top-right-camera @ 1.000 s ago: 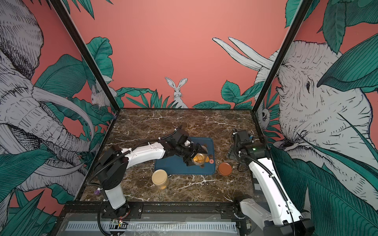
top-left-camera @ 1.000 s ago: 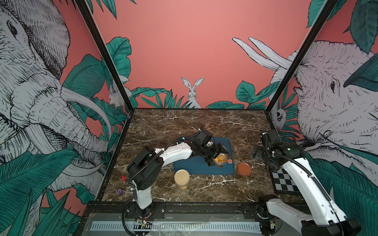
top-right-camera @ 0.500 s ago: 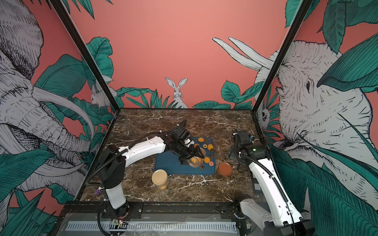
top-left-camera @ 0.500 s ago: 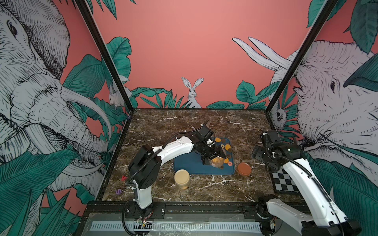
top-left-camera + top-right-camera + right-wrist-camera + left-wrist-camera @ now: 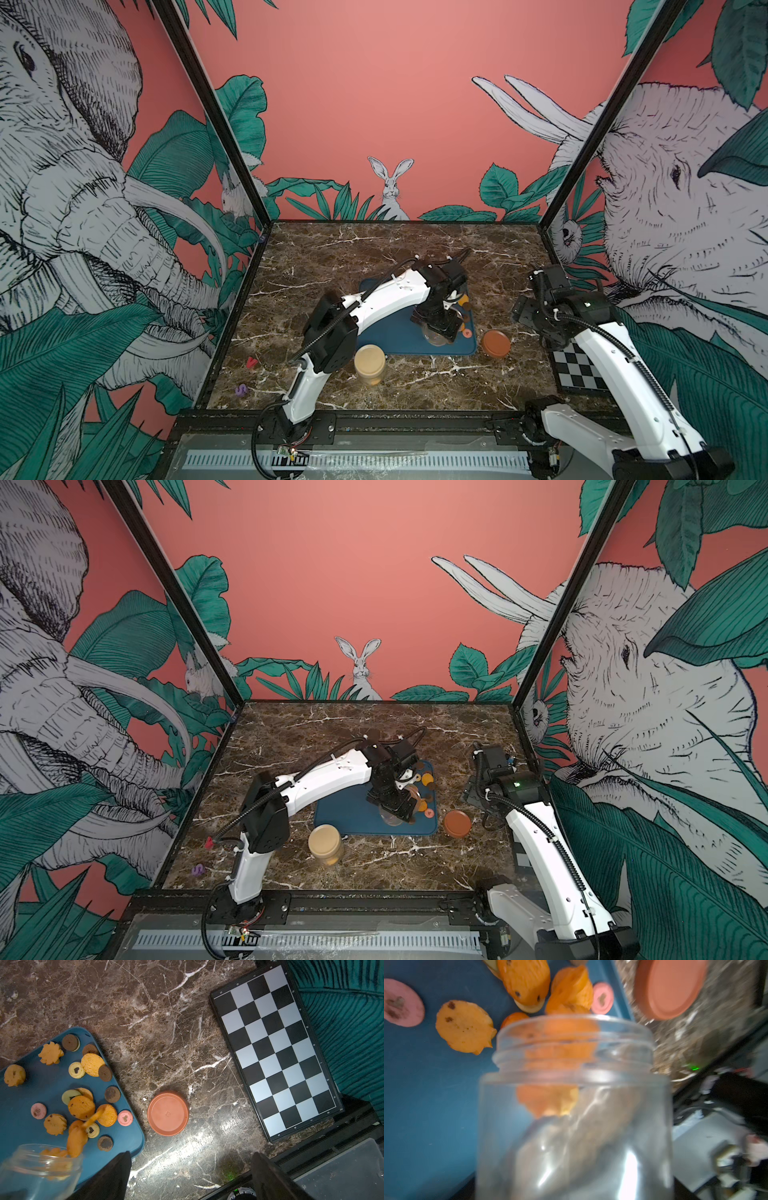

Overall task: Pour the cookies out of the jar
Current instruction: Pour the cookies in the jar onto the tray.

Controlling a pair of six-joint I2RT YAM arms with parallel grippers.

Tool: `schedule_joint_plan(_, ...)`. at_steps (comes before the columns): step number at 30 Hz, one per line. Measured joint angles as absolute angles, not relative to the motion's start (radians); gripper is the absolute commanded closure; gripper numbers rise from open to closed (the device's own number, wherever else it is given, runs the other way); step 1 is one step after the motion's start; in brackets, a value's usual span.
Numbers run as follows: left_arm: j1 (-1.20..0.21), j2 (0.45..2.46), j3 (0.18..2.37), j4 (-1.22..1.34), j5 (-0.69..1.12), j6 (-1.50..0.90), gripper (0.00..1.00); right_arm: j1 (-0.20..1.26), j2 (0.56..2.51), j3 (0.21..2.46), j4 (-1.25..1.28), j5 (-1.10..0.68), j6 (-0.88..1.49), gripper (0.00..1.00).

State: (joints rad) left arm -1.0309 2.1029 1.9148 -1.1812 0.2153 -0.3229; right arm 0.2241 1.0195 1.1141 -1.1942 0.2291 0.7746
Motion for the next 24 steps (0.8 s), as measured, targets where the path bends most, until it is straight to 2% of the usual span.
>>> schedule_joint_plan(14,-1.131,2.133,2.062,-1.359,-0.240,-0.114,1.00,0.220,1.021,1.125,-1.195,0.229,0.775,0.08)
schedule_joint_plan(17,-1.149,2.080,1.957,-1.294,-0.275,-0.067,1.00,0.220,1.019,1.125,-1.194,0.230,0.777,0.08)
schedule_joint_plan(24,-1.206,2.096,1.941,-1.325,-0.347,-0.022,1.00,0.220,1.018,1.125,-1.194,0.231,0.778,0.08)
